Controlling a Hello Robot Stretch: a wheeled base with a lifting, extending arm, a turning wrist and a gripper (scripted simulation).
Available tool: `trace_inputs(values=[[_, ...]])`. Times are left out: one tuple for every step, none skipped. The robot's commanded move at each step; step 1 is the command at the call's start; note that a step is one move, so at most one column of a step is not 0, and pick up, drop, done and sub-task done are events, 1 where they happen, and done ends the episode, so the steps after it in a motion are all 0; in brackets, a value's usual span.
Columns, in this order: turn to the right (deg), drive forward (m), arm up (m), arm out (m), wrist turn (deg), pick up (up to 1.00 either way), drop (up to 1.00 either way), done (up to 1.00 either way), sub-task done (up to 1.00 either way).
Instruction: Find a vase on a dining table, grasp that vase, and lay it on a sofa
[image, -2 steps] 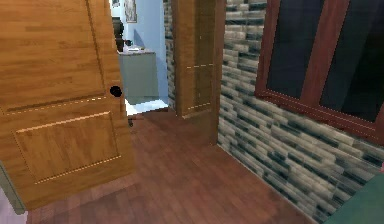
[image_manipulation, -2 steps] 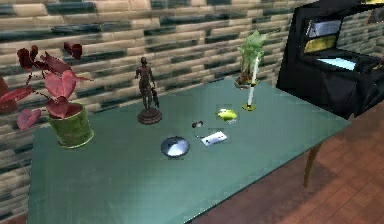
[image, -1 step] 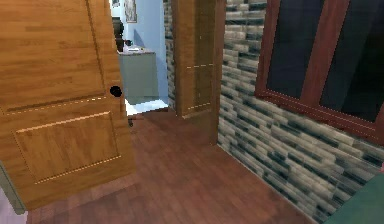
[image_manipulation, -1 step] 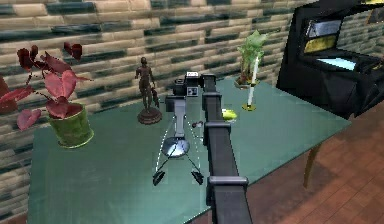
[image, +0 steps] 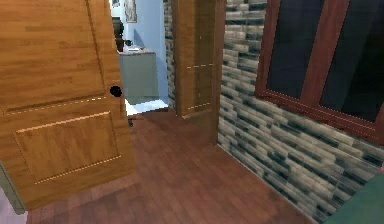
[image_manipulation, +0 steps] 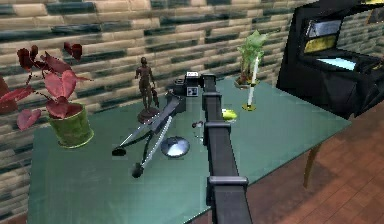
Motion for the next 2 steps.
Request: trace_inputs(values=[[0.0,0.00,0.00,0.00,45.0,0.00,0.00,0.00,0.00],[0.0,0.00,0.00,0.00,45.0,0.00,0.00,0.00,0.00]])
